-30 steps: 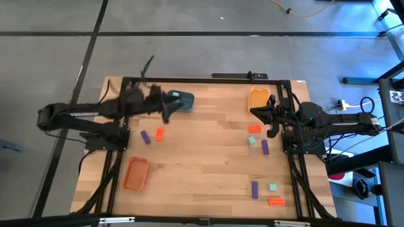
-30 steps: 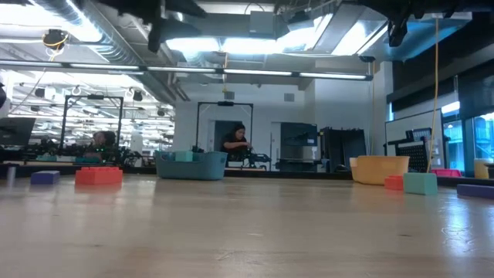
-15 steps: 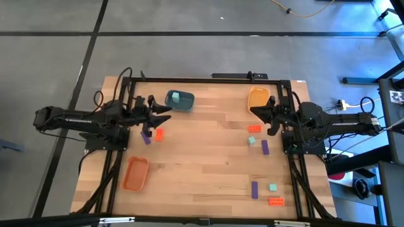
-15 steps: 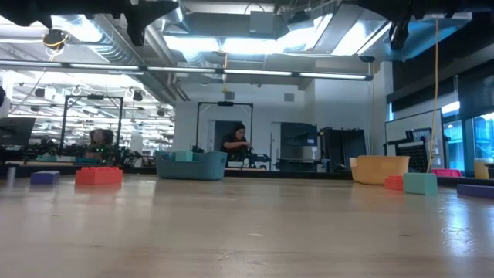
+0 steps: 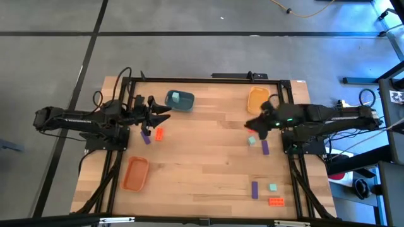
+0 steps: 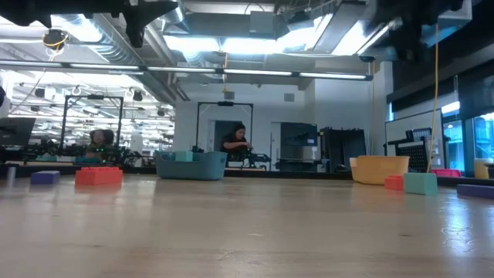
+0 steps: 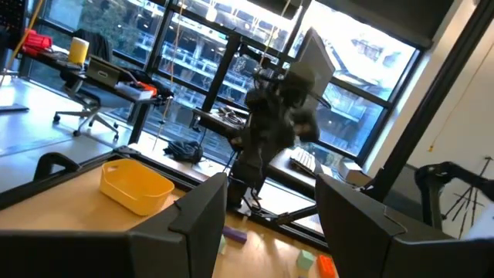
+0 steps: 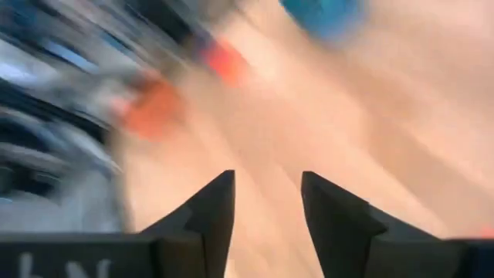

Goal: Sort & place blocks by color
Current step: Put the top right sky blue block into the blue bin

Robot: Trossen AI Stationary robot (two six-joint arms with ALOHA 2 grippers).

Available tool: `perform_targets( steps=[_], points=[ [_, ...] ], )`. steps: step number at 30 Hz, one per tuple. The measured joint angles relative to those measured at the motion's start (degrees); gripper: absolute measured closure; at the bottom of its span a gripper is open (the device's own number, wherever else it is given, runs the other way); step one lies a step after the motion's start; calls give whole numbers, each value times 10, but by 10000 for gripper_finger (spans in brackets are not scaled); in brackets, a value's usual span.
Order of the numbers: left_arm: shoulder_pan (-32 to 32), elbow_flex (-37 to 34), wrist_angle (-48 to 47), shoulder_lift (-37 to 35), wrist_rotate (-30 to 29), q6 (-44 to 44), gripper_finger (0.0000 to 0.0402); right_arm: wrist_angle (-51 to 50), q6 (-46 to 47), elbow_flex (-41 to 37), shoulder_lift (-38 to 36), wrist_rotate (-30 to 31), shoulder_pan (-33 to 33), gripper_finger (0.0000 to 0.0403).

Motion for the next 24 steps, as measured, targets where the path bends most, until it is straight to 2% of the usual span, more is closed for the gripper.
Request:
perform_targets(
  steps=[3, 6, 10, 14, 24],
  points=[
    [0, 0, 0, 0, 0, 0, 211, -188, 76, 55, 85, -8, 5, 240],
    [0, 0, 2, 0, -1, 0, 211, -265, 128, 67, 151, -10, 15, 239],
    [0, 0, 4, 0, -26, 0, 211, -257, 183, 50, 216, -11, 24, 239],
    [0, 0, 6, 0, -26, 0, 211, -231, 220, 35, 268, -5, 30, 239],
    [0, 0, 7, 0, -31, 0, 211, -217, 240, 28, 346, 4, 29, 239]
  ],
)
